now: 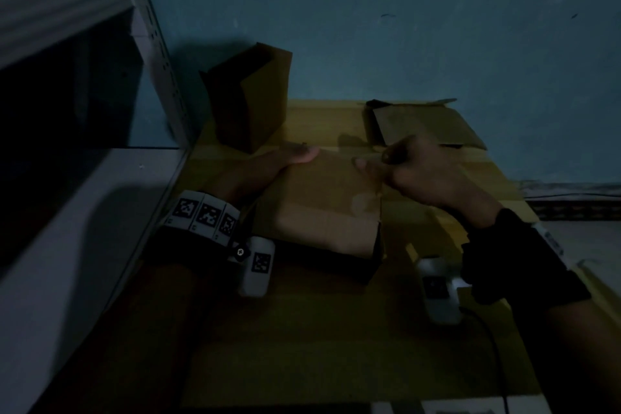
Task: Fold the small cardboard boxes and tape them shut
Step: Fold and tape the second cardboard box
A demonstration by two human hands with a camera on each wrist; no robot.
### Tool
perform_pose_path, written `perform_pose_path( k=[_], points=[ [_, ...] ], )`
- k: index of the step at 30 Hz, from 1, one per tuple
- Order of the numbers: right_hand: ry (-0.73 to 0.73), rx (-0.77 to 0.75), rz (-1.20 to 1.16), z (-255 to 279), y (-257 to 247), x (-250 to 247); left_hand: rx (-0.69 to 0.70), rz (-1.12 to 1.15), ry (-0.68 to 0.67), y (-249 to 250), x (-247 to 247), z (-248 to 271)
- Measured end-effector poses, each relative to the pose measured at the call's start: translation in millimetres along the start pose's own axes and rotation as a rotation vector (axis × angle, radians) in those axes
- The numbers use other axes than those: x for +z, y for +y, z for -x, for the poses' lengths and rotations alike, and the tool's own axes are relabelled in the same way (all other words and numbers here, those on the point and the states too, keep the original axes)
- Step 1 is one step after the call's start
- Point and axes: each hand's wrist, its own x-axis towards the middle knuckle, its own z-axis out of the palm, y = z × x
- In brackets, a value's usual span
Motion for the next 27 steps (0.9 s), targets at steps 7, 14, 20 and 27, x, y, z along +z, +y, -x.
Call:
perform_pose_path(
  k=[7,14,20,27],
  points=[
    [-0.126,0.025,-0.353,5.8,6.1,-5.6,0.025,0.024,0.031,0.3,1.6,-0.5],
    [-0.205,-0.017,-0.669,3.0,13.9,-5.1,0.044,0.083,0.018,-1.3,-1.2,1.8],
    [-0.115,-0.094,-0.770,5.2,7.5,-17.1,0.109,0.191,0.013,-1.3,1.1,4.7],
    [0.171,-0.240,-0.525,2.6,12.1,-25.5,0.170,0.233,0.020,-3.1,1.5,1.6]
  ],
)
